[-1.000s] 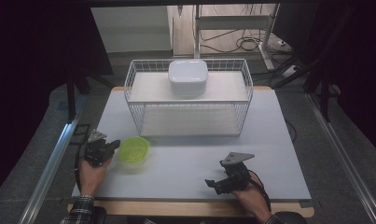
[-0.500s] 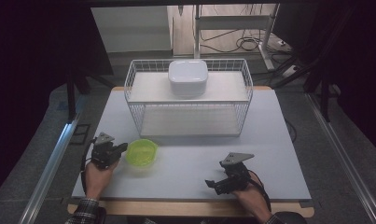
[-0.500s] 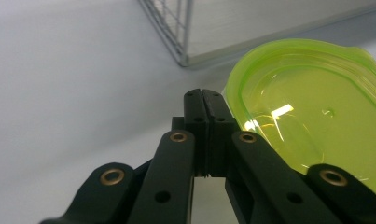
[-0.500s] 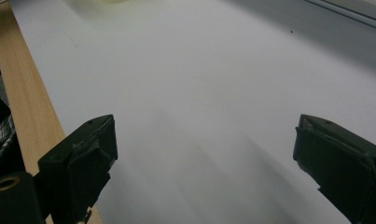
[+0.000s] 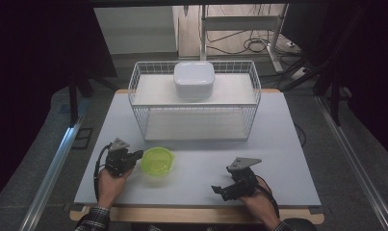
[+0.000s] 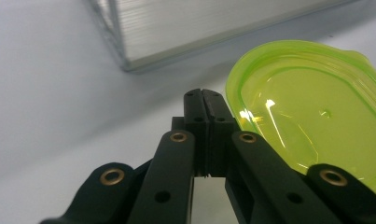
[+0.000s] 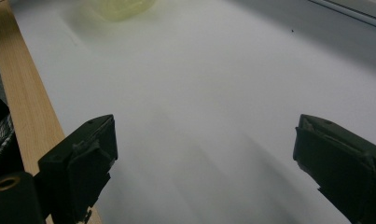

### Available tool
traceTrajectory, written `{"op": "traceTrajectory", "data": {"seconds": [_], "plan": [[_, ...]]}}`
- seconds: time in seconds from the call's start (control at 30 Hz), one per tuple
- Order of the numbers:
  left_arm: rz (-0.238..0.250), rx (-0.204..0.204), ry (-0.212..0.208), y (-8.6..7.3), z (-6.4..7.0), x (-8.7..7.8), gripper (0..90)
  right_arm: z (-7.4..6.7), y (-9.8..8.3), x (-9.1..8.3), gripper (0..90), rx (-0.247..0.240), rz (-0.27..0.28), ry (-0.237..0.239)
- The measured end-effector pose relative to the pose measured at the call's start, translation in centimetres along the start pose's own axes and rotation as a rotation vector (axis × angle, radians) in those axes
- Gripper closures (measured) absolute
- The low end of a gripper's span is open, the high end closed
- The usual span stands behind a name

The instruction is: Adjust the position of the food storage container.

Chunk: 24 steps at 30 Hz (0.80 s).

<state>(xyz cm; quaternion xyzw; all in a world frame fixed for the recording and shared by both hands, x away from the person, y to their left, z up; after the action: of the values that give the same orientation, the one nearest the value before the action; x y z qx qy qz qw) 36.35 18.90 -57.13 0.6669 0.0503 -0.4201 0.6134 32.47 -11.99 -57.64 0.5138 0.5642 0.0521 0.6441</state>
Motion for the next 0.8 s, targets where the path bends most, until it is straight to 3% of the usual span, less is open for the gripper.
{"op": "traceTrajectory", "data": {"seconds": [0.23,0.37,0.53,0.67,0.8], "plan": [[-0.003,0.004,-0.068,0.3,2.6,0.7,89.8,0.1,0.0,0.0,6.7,0.002,0.003,0.002],[-0.009,0.048,-0.072,0.5,3.8,0.9,89.7,0.1,0.0,0.0,6.7,0.004,0.004,0.004],[-0.014,0.037,-0.057,0.2,2.8,0.4,89.5,0.1,0.0,-0.2,6.7,0.007,0.005,0.004],[-0.069,0.058,-0.086,-1.1,2.7,0.6,89.6,0.1,0.0,-0.2,6.7,0.010,0.005,0.006],[-0.091,0.074,-0.132,-1.6,3.5,0.7,89.6,0.1,0.0,-0.2,6.7,0.008,0.004,0.005]]}}
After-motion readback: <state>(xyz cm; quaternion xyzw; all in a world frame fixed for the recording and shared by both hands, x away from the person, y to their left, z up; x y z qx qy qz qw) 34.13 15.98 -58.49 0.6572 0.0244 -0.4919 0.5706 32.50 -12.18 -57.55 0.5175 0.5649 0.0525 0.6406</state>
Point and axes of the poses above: each handheld gripper's, and its own axes: x roughly forward along the jaws, y roughly out of its top, z roughly to its right, the point moved 9 cm from there along x, roughly forward along the jaws, and after that the axes turned 4 degrees about x, right-handed, at the moved point
